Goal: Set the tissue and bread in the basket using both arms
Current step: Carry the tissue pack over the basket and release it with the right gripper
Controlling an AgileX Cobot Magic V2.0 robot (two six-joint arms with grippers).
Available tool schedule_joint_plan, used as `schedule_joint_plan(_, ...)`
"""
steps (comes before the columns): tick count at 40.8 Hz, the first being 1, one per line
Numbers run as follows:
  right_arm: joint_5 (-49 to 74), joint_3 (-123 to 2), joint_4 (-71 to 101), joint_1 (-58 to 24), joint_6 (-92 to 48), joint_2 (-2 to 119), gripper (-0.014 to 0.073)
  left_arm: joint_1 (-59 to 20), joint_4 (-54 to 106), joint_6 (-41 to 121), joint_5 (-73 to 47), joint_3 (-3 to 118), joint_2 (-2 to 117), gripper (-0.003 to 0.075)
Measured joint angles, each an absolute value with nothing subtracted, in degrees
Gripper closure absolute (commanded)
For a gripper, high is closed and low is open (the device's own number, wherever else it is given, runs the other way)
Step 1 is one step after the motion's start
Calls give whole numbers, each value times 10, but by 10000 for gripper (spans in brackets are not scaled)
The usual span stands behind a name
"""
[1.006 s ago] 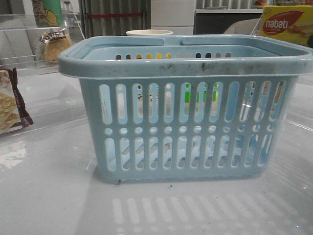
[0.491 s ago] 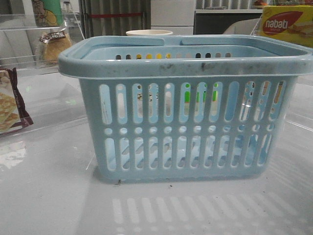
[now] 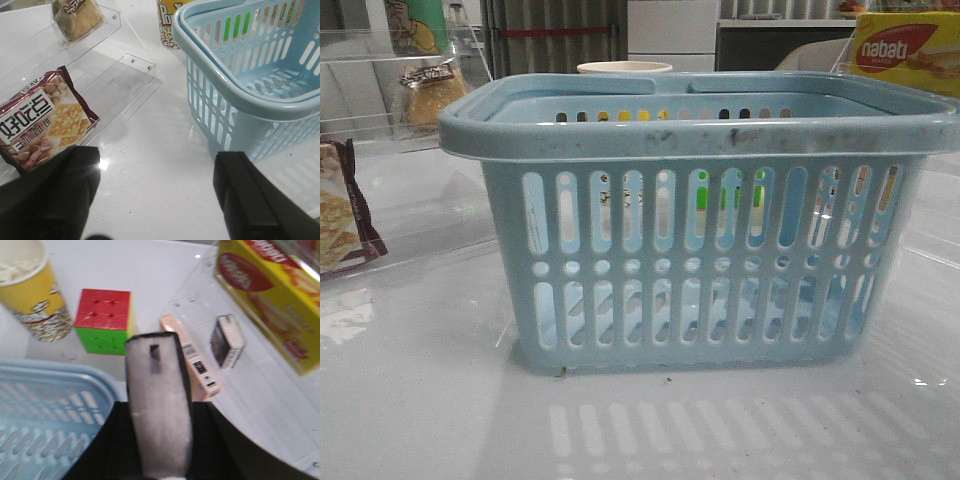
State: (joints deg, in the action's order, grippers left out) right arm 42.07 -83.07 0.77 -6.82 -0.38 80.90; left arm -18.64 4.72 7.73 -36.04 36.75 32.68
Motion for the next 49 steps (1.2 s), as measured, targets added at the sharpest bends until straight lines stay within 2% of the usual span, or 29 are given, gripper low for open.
schedule_joint_plan(7,428,-806,10,-157,-4,808,410,-186,47,77,-360,368,327,195)
schedule_joint_plan(14,383,-752,17,-222,-4,808,384,-186,47,77,-360,368,327,195)
schedule_joint_plan(16,370,-739,23,-230,-4,808,331,-186,47,77,-360,368,327,195)
schedule_joint_plan(23,350,-710,38,-239,-4,808,43,-186,47,77,-360,368,327,195)
schedule_joint_plan(26,348,-709,38,-239,-4,809,-5,-186,47,77,-360,368,327,195)
schedule_joint_plan(40,341,-709,39,-239,-6,793,1,-186,47,77,-360,368,327,195)
schedule_joint_plan(49,344,-659,39,-239,-21,681,1,-186,47,77,-360,368,327,195)
